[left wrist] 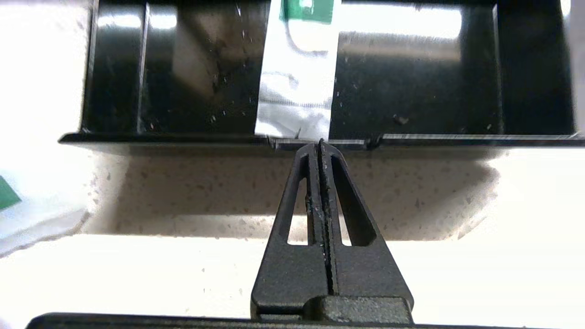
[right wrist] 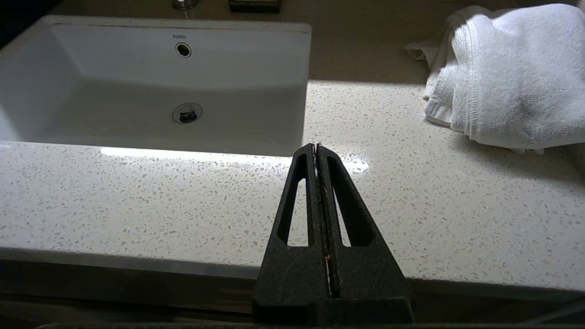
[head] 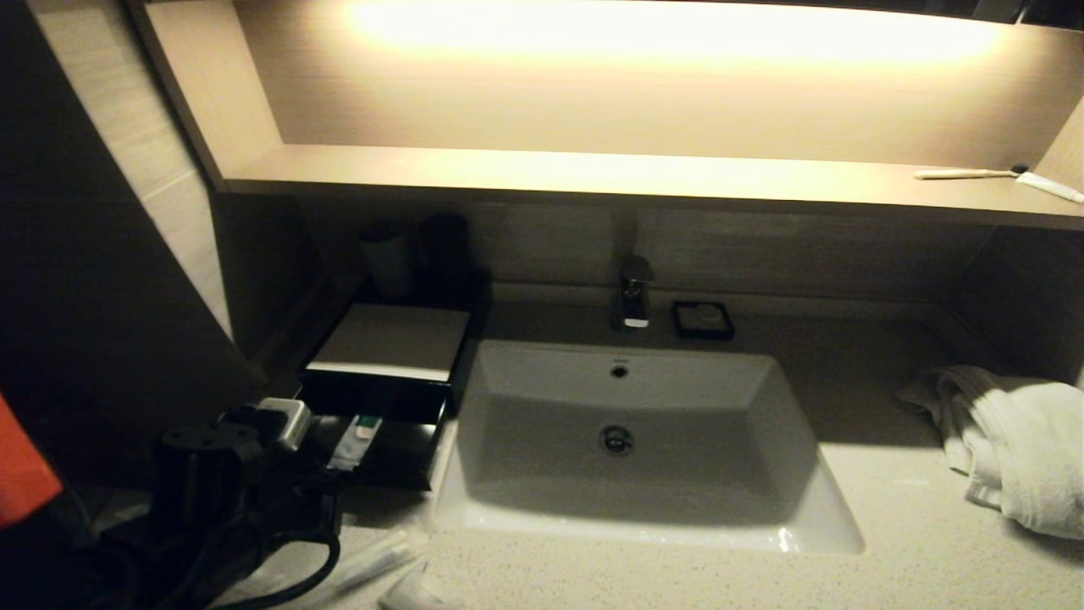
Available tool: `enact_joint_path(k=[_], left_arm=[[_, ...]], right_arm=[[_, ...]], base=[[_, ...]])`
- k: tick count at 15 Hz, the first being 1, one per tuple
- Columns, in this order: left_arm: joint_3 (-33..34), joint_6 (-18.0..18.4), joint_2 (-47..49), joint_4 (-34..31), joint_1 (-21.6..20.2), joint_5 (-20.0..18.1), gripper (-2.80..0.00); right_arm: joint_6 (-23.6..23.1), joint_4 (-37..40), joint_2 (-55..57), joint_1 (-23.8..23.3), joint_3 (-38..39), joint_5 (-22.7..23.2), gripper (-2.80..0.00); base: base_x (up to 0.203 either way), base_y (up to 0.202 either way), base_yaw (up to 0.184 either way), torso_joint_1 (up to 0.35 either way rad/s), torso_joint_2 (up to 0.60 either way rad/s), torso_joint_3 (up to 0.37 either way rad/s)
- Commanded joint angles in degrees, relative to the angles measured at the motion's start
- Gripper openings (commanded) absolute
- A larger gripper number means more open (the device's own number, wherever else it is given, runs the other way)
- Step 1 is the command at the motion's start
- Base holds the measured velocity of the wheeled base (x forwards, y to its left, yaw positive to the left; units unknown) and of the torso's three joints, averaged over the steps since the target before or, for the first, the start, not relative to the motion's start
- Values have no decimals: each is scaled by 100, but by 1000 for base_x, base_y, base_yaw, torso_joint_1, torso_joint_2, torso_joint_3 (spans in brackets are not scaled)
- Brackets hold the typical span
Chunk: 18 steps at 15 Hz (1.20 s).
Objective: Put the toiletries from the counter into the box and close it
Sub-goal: Open the drawer, then pick up the bathroom toiletry
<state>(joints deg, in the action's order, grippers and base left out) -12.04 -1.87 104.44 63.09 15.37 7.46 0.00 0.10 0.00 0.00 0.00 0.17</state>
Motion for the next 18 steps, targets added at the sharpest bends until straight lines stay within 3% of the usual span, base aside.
enact_joint_path(k=[1, 5, 9, 13, 14, 18], left_arm=[[-38, -4, -264, 26, -6, 11, -280], [-291, 54, -1088, -513, -8, 4, -280], [-858, 55, -1975, -1925, -42, -32, -280], [-857, 138, -2972, -2723, -30, -277, -280], [-883, 210, -3257, -3190, -20, -410, -280], [-1420, 266, -4197, -5748, -9, -1873, -280]], right_arm=[[0, -1, 0, 0, 0, 1, -280], [0, -1, 0, 0, 0, 1, -280], [0, -1, 0, 0, 0, 1, -280], [0, -1, 0, 0, 0, 1, -280], [0, -1, 0, 0, 0, 1, -280], [0, -1, 0, 0, 0, 1, -280]], base=[[0, 0, 0, 0, 0, 0], [0, 0, 0, 0, 0, 0], [0, 0, 0, 0, 0, 0], [0, 0, 0, 0, 0, 0], [0, 0, 0, 0, 0, 0], [0, 0, 0, 0, 0, 0]])
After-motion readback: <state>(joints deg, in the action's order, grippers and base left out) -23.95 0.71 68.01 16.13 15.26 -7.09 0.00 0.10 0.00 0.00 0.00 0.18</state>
